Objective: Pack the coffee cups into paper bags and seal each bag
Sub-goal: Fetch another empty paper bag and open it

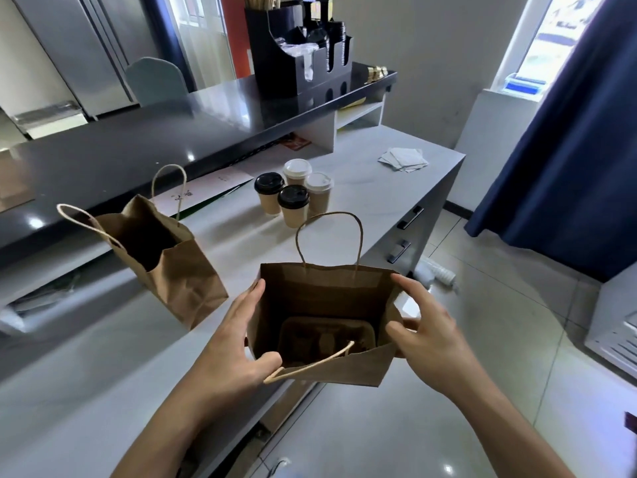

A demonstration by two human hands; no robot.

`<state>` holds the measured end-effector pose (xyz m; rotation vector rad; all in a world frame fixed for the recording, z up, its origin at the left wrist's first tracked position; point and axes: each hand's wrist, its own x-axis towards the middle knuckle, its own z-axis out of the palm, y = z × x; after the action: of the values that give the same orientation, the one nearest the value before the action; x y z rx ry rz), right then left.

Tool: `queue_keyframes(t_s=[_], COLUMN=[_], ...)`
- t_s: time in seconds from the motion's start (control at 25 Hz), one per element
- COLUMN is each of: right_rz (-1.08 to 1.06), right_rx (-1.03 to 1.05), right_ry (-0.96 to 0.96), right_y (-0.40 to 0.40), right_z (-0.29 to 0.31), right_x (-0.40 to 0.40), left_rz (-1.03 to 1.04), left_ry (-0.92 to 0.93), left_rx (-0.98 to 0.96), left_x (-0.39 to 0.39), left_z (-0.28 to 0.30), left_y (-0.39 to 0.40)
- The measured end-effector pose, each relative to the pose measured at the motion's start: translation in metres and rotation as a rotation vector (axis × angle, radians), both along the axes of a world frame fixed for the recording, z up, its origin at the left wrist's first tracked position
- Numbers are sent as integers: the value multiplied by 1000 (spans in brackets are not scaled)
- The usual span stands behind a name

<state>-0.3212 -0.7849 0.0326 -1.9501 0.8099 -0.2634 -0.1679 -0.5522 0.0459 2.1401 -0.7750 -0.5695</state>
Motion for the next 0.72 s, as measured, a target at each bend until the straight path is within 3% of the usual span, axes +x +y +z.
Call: queue_keyframes(t_s=[0.36, 0.72], right_rz=[-47, 55], right_rx=[50, 15], right_ry=[-34, 22], right_y=[-85, -176], right_z=[-8, -2], right_x=[10, 98], left_rz=[-50, 67], left_ry=[-39, 26], left_rx=[1, -19], left_x=[21, 79], left_z=[-13, -25], left_y=[-90, -160])
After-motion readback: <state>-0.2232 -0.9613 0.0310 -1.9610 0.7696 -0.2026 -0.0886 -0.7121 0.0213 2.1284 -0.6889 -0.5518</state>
